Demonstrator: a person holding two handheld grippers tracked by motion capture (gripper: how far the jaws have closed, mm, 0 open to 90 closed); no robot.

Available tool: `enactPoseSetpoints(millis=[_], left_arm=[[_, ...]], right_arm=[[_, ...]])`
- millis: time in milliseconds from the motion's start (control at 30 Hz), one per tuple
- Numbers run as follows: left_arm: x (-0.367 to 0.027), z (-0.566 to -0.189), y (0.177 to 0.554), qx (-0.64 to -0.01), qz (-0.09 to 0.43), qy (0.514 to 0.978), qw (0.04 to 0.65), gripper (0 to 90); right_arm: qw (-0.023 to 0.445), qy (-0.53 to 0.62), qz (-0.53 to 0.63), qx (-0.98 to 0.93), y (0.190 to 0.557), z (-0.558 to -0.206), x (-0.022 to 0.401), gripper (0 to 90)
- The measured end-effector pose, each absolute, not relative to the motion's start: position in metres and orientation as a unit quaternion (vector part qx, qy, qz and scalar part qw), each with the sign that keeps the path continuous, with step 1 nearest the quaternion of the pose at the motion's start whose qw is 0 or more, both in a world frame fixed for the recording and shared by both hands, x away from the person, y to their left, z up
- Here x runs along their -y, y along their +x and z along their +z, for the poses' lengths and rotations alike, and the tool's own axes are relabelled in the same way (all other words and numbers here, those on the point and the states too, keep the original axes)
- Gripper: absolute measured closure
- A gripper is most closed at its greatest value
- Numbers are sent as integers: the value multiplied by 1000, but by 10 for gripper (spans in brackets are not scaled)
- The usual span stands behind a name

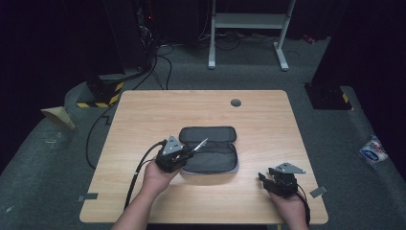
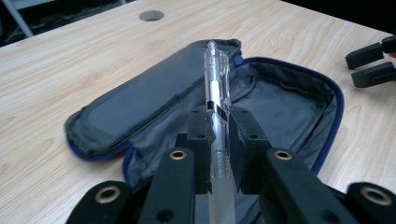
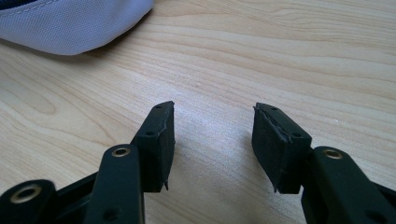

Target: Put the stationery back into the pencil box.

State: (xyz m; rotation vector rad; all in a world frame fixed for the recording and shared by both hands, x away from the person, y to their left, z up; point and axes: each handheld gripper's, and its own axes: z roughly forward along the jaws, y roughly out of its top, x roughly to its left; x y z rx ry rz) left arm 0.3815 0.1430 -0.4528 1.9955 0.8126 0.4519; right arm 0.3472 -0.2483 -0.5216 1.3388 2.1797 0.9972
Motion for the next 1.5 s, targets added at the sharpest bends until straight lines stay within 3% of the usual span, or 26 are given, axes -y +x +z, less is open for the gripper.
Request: enactPoseSetpoints(millis=[800, 1500], left_arm=[[-96, -452, 404, -296, 154, 824, 458, 791], [-79, -478, 407, -268, 149, 869, 389, 789]], right_arm=[[197, 478, 355, -779, 347, -522, 248, 488], [199, 475, 352, -781, 347, -522, 247, 488]])
